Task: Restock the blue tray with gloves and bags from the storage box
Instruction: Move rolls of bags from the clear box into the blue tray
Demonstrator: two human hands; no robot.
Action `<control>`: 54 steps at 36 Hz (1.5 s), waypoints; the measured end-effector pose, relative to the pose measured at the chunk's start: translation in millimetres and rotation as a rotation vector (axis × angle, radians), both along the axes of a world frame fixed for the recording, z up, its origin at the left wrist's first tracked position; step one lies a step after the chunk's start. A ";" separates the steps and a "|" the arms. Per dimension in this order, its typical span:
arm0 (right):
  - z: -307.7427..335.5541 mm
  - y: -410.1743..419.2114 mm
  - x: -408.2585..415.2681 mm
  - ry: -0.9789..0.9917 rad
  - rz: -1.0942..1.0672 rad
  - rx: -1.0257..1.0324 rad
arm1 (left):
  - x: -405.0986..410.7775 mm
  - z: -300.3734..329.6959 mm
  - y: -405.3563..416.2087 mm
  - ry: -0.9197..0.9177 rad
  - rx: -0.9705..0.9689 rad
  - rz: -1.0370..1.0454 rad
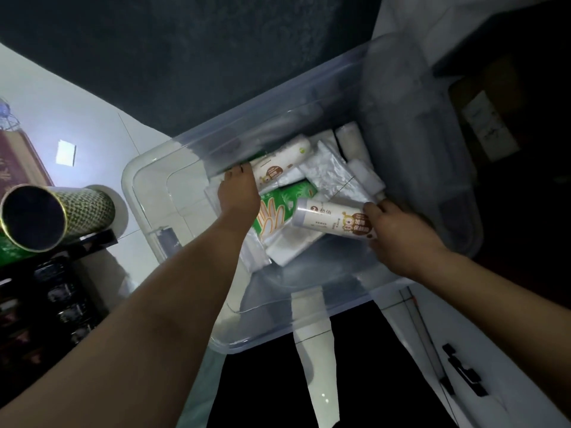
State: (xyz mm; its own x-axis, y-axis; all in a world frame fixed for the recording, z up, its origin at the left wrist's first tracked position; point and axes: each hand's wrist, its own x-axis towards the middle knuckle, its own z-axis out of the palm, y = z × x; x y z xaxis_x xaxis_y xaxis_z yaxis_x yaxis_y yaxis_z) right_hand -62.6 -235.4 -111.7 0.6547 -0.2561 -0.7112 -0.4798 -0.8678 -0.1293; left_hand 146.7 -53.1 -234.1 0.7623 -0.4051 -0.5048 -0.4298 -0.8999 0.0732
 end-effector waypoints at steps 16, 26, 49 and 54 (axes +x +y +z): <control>125.9 24.3 -34.0 -0.234 -0.343 0.110 | -78.3 230.2 66.9 0.312 -0.431 0.425; 159.9 83.9 -116.0 -0.425 -0.806 0.047 | -121.1 286.1 104.2 0.647 -0.699 0.374; 222.7 312.5 -405.3 -0.801 -1.787 -0.325 | -306.2 327.4 91.9 1.042 -0.652 -0.370; 241.6 314.4 -482.0 -0.873 -1.836 -0.386 | -377.6 358.7 62.0 0.992 -0.715 -0.513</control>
State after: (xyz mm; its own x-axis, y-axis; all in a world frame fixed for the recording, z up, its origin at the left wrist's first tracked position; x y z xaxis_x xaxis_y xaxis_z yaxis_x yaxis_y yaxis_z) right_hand -544.6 79.0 129.9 -0.4191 -0.8890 -0.1846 -0.5560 0.4120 -0.7218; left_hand -231.0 9.0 124.6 -0.1224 -0.9423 -0.3117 -0.1968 -0.2847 0.9382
